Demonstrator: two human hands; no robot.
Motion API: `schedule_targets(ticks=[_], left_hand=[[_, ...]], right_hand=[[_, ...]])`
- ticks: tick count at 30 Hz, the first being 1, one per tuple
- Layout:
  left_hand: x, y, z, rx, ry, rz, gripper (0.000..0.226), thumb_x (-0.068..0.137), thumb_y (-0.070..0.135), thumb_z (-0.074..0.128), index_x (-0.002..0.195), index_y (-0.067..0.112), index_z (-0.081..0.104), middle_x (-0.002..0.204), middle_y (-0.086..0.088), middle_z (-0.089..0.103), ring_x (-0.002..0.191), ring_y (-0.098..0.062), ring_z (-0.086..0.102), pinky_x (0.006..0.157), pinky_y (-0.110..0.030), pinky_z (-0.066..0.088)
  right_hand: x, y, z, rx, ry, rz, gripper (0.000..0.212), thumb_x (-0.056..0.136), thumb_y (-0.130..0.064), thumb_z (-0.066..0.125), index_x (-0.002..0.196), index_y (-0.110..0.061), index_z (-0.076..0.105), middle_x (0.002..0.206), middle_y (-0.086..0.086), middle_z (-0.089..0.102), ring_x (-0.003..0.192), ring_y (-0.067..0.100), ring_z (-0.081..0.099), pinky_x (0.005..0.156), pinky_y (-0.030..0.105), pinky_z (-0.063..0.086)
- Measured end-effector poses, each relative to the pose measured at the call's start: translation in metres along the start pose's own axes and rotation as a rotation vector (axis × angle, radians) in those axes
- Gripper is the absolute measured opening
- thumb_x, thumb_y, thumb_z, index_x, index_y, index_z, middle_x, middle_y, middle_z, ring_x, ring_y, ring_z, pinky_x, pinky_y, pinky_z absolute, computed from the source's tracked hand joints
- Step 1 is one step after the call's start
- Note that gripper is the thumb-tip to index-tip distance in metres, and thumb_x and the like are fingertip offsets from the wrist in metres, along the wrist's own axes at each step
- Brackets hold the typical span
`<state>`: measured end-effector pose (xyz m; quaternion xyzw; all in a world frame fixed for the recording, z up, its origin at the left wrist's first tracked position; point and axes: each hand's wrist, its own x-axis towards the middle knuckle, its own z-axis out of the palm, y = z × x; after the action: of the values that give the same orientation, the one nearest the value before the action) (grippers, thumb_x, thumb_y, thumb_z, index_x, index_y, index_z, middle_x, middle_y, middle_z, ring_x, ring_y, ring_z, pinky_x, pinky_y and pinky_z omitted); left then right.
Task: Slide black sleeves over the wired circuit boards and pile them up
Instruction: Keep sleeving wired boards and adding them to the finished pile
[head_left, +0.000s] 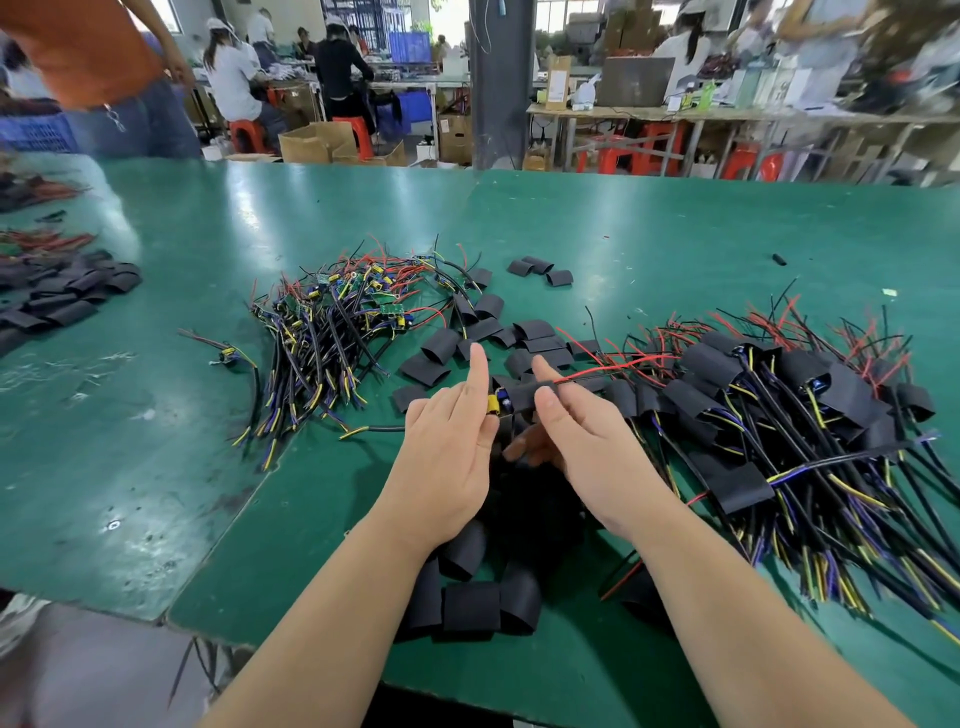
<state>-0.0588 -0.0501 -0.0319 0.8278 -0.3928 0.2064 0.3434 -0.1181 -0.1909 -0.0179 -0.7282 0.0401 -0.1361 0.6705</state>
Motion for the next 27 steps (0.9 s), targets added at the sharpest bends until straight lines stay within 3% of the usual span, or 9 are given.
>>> schedule_targets(ticks=[4,7,9,12,14,18,21,24,27], left_hand=[[0.0,0.0,-0.001,0.03,-0.024,0.026,0.059,0.092,0.024,0.029,0.145,-0.003,0.026,0.095,0.003,0.052,0.09,-0.016,0.042,0.082,-0.033,0.031],[-0.001,0.001,-0.001,0.067,-0.047,0.03,0.062,0.091,0.026,0.027,0.146,-0.002,0.027,0.098,-0.005,0.058,0.091,-0.024,0.049,0.082,-0.038,0.034],[-0.002,0.002,-0.002,0.073,-0.053,0.037,0.062,0.091,0.026,0.026,0.146,-0.003,0.027,0.096,-0.005,0.057,0.089,-0.027,0.051,0.081,-0.039,0.036],[-0.001,0.002,-0.003,0.115,-0.054,0.065,0.062,0.091,0.026,0.028,0.145,-0.005,0.029,0.093,-0.005,0.056,0.086,-0.027,0.052,0.08,-0.037,0.034],[-0.001,0.002,-0.002,0.133,-0.051,0.081,0.062,0.091,0.025,0.029,0.146,-0.004,0.026,0.093,-0.003,0.056,0.086,-0.027,0.053,0.08,-0.037,0.034],[0.0,0.003,-0.001,-0.02,-0.055,-0.005,0.07,0.092,0.03,0.038,0.15,0.013,0.004,0.093,0.01,0.052,0.093,-0.018,0.051,0.087,-0.035,0.031],[0.001,-0.001,-0.003,-0.185,0.035,-0.085,0.054,0.096,0.029,0.037,0.147,0.013,0.03,0.076,0.022,0.054,0.075,-0.002,0.048,0.085,-0.035,0.034],[0.003,-0.005,-0.007,-0.228,0.092,-0.158,0.032,0.098,0.026,0.039,0.107,0.017,0.068,0.064,0.018,0.059,0.067,-0.002,0.054,0.077,-0.043,0.045],[0.003,-0.004,-0.007,-0.208,0.085,-0.178,0.031,0.095,0.026,0.046,0.081,0.011,0.069,0.067,0.004,0.064,0.069,-0.016,0.06,0.075,-0.051,0.045]], right_hand=[[0.0,-0.002,0.002,0.096,-0.001,0.001,0.033,0.102,-0.026,0.043,0.09,-0.03,0.073,0.12,-0.021,0.065,0.066,0.024,0.067,0.068,0.044,0.052],[-0.001,-0.002,0.004,0.157,-0.03,0.011,0.036,0.102,-0.026,0.042,0.088,-0.034,0.075,0.13,0.008,0.059,0.062,0.021,0.065,0.061,0.029,0.05],[0.0,-0.001,0.004,0.131,-0.02,0.024,0.03,0.102,-0.026,0.043,0.092,-0.026,0.071,0.134,0.006,0.057,0.063,0.021,0.066,0.061,0.028,0.049],[0.0,0.002,0.005,0.081,-0.011,0.03,0.024,0.101,-0.025,0.045,0.12,-0.023,0.06,0.109,0.002,0.065,0.063,0.013,0.065,0.061,0.023,0.049],[0.0,0.002,0.006,0.04,-0.015,0.018,0.041,0.098,-0.021,0.053,0.136,-0.034,0.044,0.081,-0.003,0.065,0.064,0.008,0.061,0.065,0.02,0.05],[0.001,-0.002,0.006,0.174,0.023,0.004,0.04,0.092,-0.006,0.059,0.118,-0.037,0.057,0.091,0.007,0.066,0.08,0.015,0.058,0.076,0.031,0.051],[0.002,-0.006,0.002,0.354,0.052,0.029,0.036,0.091,0.003,0.056,0.116,-0.023,0.061,0.092,0.008,0.067,0.084,0.02,0.063,0.066,0.024,0.051],[0.001,-0.008,-0.001,0.444,0.037,0.038,0.037,0.09,0.008,0.054,0.117,-0.018,0.059,0.076,-0.001,0.066,0.072,0.016,0.066,0.058,0.019,0.049],[0.0,-0.009,-0.001,0.419,0.042,0.01,0.035,0.089,0.01,0.055,0.112,-0.016,0.056,0.066,-0.004,0.066,0.068,0.016,0.066,0.06,0.02,0.049]])
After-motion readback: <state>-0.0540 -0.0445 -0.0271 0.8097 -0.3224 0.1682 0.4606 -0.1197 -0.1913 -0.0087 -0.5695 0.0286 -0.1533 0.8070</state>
